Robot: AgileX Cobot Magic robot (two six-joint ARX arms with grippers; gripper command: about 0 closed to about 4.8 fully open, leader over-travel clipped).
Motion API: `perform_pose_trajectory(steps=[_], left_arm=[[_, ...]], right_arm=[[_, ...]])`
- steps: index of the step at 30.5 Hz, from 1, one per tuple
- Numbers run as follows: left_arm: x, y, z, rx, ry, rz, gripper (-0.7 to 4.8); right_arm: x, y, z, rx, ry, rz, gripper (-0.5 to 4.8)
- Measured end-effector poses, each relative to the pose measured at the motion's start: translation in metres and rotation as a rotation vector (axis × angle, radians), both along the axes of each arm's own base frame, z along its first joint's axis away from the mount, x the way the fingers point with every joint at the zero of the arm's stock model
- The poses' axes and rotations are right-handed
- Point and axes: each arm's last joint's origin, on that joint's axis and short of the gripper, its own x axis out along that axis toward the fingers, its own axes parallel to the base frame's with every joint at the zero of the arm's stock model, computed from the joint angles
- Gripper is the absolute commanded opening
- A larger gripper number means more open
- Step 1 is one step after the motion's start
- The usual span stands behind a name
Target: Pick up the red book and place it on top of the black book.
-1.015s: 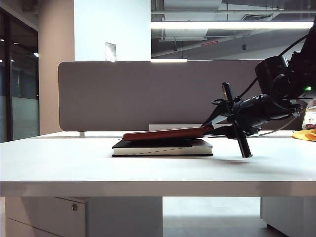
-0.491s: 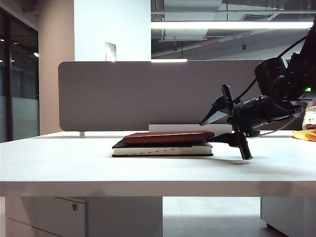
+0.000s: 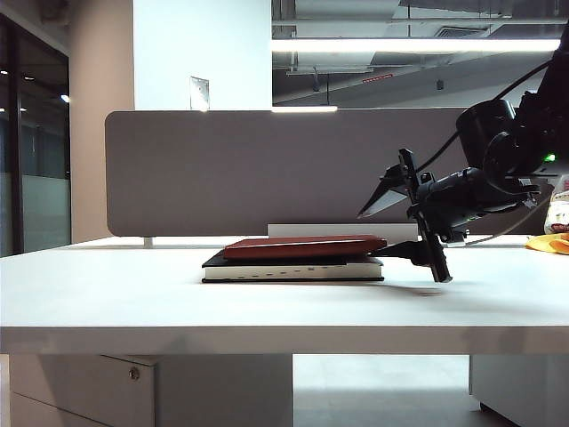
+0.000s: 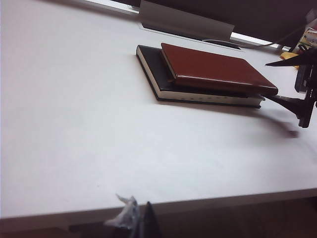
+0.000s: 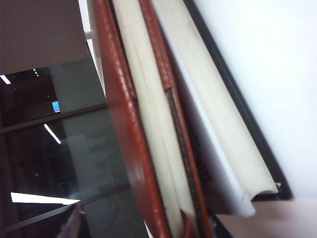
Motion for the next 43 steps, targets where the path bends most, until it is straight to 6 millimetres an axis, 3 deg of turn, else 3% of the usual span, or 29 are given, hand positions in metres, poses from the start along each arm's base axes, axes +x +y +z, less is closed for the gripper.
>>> perform_pose_trajectory(steps=[22,29,37,40,43], left_arm=[[0.000,-0.001,0.000,-0.003,0.000,-0.018,0.18],[-0.001,-0.001,0.000,-0.010,0.004,-0.051,0.18],[-0.001,-0.002,0.001,-0.013,0.008,-0.063,0.18],[-0.001,-0.002,0.001,-0.013,0.008,-0.064,0.18],[-0.001,-0.002,0.001,-0.013,0.007,-0.064,0.18]], right_arm=[[0.000,-0.010,-0.003,-0.015,0.062,-0.031,3.19],[0.002,-0.031,-0.005,-0.019,0.076,-0.087,3.19],[0.003,-0.036,-0.003,-0.006,0.062,-0.077,3.18],[0.004,-0.036,0.001,0.012,0.023,-0.056,2.93],[0.005,-0.041,0.005,0.025,0.005,-0.044,2.05]])
